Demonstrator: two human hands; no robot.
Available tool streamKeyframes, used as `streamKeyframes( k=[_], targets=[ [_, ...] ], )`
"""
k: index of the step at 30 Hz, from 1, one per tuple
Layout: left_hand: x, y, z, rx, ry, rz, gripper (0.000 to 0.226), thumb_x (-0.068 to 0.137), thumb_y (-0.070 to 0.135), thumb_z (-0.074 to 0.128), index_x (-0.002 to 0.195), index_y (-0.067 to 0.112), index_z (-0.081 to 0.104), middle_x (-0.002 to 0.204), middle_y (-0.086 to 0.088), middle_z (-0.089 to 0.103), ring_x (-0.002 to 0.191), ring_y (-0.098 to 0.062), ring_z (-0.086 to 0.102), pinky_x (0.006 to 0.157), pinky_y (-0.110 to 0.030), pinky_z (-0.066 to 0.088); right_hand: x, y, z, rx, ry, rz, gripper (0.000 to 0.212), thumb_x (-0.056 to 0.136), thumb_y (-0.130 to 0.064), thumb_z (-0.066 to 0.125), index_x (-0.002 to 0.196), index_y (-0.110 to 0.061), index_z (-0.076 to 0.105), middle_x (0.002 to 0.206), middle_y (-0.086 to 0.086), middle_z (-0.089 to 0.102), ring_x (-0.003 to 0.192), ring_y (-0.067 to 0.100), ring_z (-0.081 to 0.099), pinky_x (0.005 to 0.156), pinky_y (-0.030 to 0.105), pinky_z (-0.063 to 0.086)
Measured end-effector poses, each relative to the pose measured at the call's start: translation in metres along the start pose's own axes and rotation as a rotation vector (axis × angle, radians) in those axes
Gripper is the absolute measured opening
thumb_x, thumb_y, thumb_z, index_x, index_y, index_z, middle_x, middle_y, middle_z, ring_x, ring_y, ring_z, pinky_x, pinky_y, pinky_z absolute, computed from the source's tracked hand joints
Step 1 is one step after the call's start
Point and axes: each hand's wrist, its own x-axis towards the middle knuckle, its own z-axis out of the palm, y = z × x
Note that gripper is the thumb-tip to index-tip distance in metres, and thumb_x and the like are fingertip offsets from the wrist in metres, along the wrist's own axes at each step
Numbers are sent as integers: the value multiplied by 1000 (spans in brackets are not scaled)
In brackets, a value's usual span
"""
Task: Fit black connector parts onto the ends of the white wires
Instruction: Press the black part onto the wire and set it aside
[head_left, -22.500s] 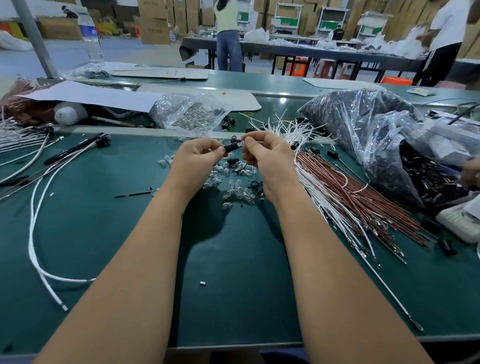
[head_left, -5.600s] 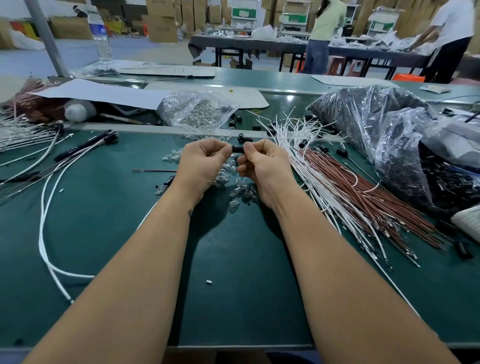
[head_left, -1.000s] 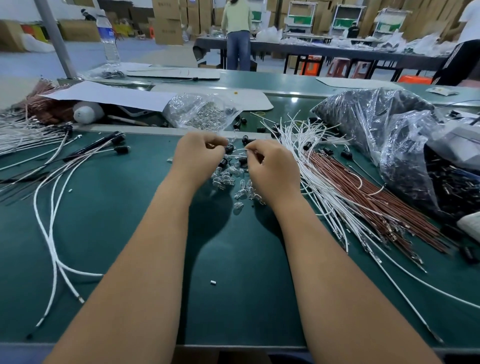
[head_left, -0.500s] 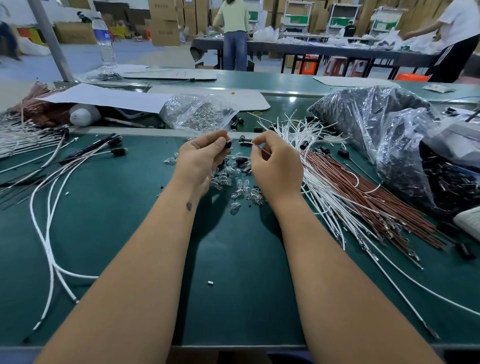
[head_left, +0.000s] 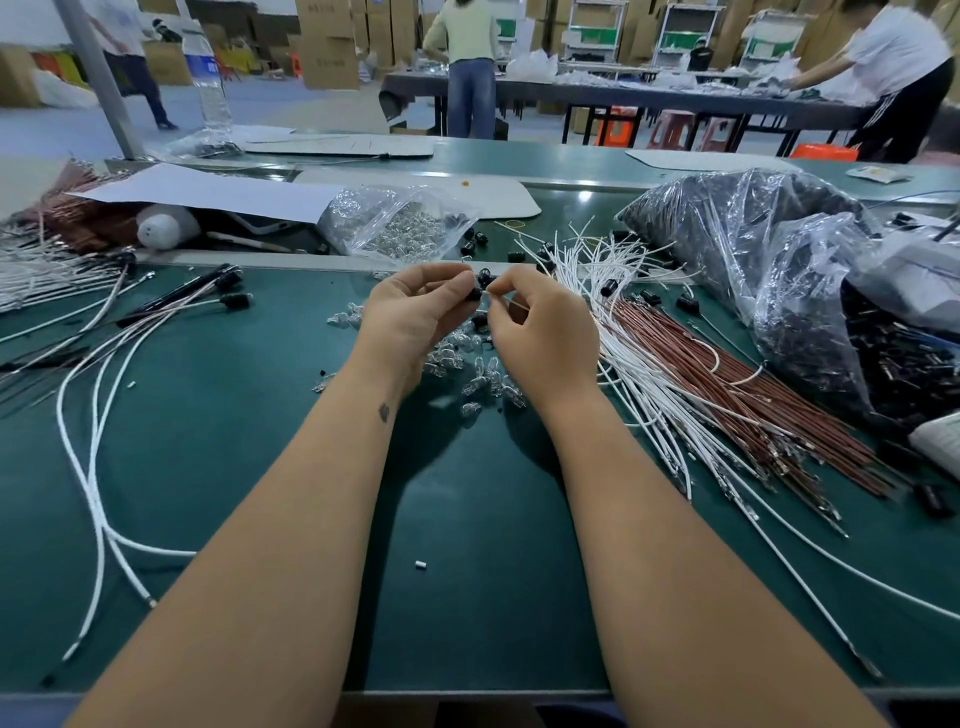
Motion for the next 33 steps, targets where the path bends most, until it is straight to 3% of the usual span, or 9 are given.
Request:
streamKeyframes(
  k=[7, 11, 14, 18, 22, 25, 30, 33],
  targets=[
    [-1, -5, 5, 138, 72, 173, 9, 83, 3, 71, 76, 7, 67, 62, -3, 69, 58, -12, 65, 66, -22, 57, -1, -6, 4, 48, -57, -1, 9, 88, -13, 58, 91, -13, 66, 87, 2, 67, 80, 23, 60, 62, 29, 39],
    [0, -5, 2, 235, 39, 175, 9, 86, 3, 68, 83, 11, 71, 72, -7, 69, 63, -12, 65, 66, -21, 54, 3, -5, 2, 178, -13, 32, 21, 84, 3, 53, 94, -3, 70, 94, 10, 65, 88, 24, 59, 79, 31, 46],
    [0, -4, 0, 245, -31, 141, 23, 85, -8, 62, 90, 12, 70, 76, -7, 71, 68, -12, 67, 69, -18, 54, 4, -3, 0, 246, 16, 71, 28, 86, 6, 53, 109, -7, 62, 86, 5, 62, 79, 20, 59, 73, 33, 49],
    [-2, -4, -1, 307, -69, 136, 22, 85, -9, 62, 94, 10, 70, 70, -1, 72, 65, -10, 68, 70, -19, 55, 3, 0, 0, 272, 7, 51, 41, 86, 7, 56, 120, -13, 47, 79, 0, 59, 71, 17, 58, 65, 36, 49],
    [-3, -1, -2, 328, -70, 123, 17, 83, -9, 65, 95, 2, 68, 63, 1, 69, 60, -9, 66, 68, -19, 57, 3, 4, 1, 259, -8, 51, 36, 88, 3, 57, 118, -12, 47, 81, 0, 63, 70, 17, 59, 65, 35, 49],
    [-4, 1, -4, 331, -40, 121, 11, 81, -7, 70, 88, 0, 66, 66, -7, 68, 56, -11, 66, 63, -20, 57, 3, 6, 0, 228, -12, 37, 33, 88, 1, 59, 118, -11, 48, 82, 0, 66, 72, 17, 61, 65, 31, 48],
    [-4, -1, -6, 396, -88, 113, 3, 85, 0, 68, 85, -3, 67, 64, -7, 69, 54, -12, 64, 59, -21, 56, 4, 6, -1, 151, 14, -7, 25, 92, -2, 55, 115, -10, 55, 78, 0, 62, 67, 17, 56, 60, 26, 38],
    [-3, -2, -6, 370, -67, 121, 7, 90, 1, 61, 85, -2, 66, 62, -5, 69, 54, -11, 66, 59, -20, 56, 4, 2, 1, 144, -15, -45, 19, 94, -8, 54, 110, -5, 63, 91, 8, 65, 82, 23, 58, 71, 32, 45]
  ],
)
